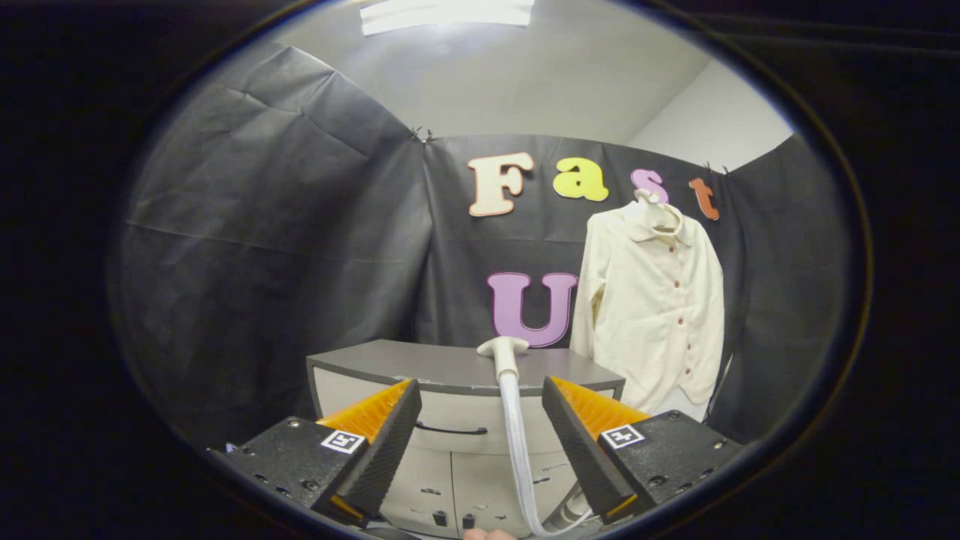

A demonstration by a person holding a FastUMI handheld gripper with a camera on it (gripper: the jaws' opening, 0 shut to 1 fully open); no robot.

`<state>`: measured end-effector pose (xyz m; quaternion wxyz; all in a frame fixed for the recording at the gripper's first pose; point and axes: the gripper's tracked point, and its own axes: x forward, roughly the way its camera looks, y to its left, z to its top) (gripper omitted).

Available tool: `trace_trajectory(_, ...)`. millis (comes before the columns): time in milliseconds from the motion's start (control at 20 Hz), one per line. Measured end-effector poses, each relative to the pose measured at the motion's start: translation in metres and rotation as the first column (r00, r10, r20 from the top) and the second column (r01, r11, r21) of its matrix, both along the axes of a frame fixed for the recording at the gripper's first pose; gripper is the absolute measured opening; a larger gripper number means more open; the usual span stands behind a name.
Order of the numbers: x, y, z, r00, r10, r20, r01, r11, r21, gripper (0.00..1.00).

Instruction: Iron the clothes twice with a garment steamer, once on the left side and once on the right side.

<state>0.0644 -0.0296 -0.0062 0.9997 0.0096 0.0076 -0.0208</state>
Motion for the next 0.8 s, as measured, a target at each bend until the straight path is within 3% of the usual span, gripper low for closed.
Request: trace_trajectory(800, 0.092, -0.016, -0.025, 0.996, 0.014, -0.088, -0.008, 0.998, 0.066, 0.98)
